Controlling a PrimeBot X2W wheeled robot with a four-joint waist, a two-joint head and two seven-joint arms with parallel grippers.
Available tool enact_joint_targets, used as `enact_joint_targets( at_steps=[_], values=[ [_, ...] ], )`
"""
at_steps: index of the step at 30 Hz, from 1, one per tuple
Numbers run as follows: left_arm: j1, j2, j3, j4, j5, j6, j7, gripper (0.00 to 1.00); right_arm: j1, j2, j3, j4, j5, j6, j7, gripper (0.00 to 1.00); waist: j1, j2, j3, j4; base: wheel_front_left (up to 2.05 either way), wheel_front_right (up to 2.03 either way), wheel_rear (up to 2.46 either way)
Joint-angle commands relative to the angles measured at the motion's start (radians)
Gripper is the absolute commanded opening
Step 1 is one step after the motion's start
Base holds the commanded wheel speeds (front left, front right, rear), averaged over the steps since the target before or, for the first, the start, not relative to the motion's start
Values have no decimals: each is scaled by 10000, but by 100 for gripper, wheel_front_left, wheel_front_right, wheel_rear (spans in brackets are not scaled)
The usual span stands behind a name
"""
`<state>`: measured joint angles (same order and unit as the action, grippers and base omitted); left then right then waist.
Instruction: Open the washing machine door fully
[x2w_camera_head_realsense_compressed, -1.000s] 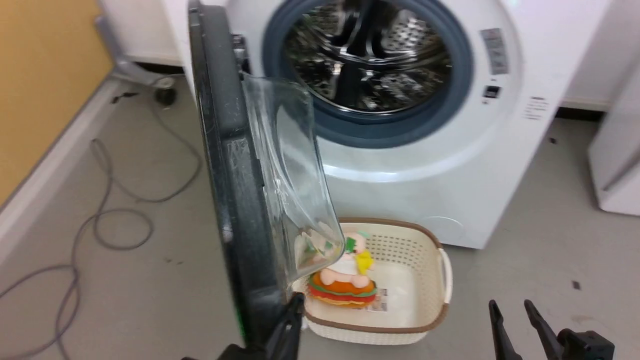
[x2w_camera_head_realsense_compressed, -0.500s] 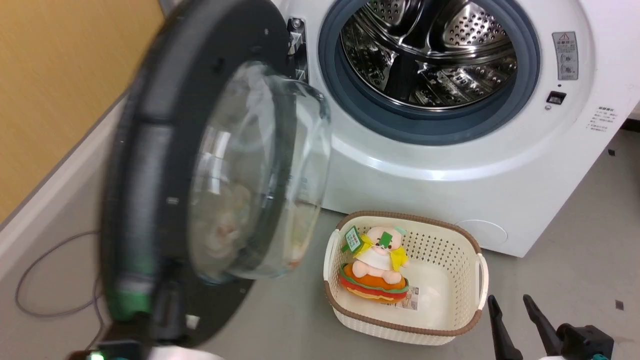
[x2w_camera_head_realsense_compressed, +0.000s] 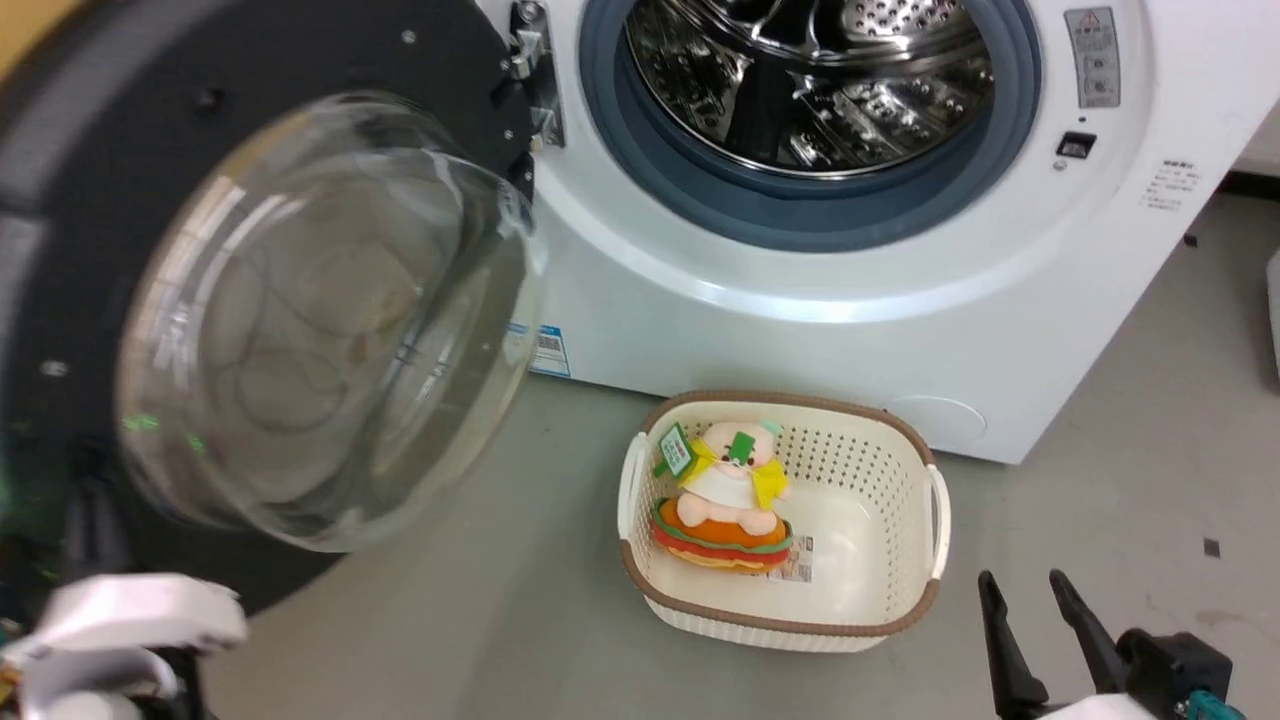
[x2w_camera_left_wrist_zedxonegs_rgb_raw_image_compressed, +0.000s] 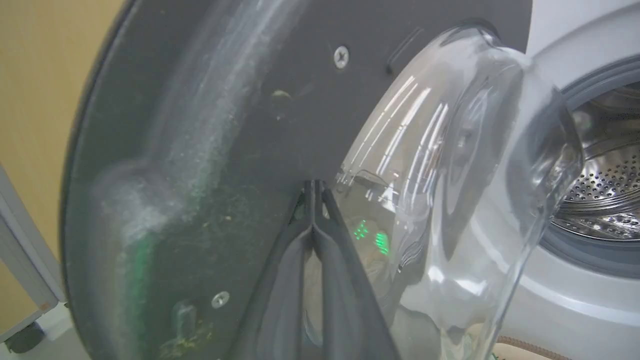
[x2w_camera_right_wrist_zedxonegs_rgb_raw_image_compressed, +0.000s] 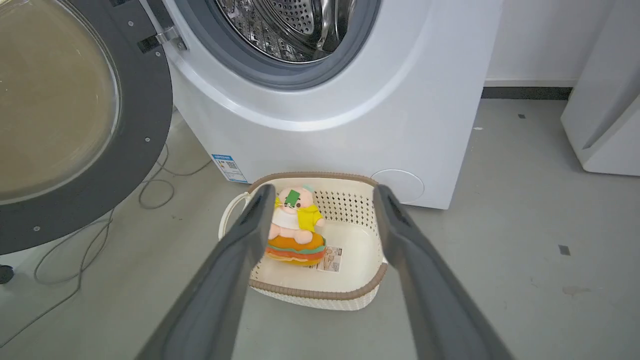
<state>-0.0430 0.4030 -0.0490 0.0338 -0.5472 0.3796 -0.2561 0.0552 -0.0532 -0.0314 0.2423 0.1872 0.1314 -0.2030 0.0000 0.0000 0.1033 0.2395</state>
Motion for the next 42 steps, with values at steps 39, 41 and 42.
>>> enact_joint_targets(
  at_steps=[39, 41, 42],
  values=[
    [1891, -3426, 110, 680, 4264, -2900, -56, 100, -181, 30, 284, 430, -552, -7, -379, 100, 0, 0, -1101, -1143, 0, 0, 0],
    [1610, -3457, -285, 899, 4331, -3018, -56, 100, -175, 30, 256, 343, -648, -7, -348, 100, 0, 0, -1149, -1315, 0, 0, 0],
    [1482, -3468, -439, 989, 4345, -3061, -56, 100, -168, 30, 263, 297, -680, -7, -321, 100, 0, 0, -1172, -1431, 0, 0, 0]
  ],
)
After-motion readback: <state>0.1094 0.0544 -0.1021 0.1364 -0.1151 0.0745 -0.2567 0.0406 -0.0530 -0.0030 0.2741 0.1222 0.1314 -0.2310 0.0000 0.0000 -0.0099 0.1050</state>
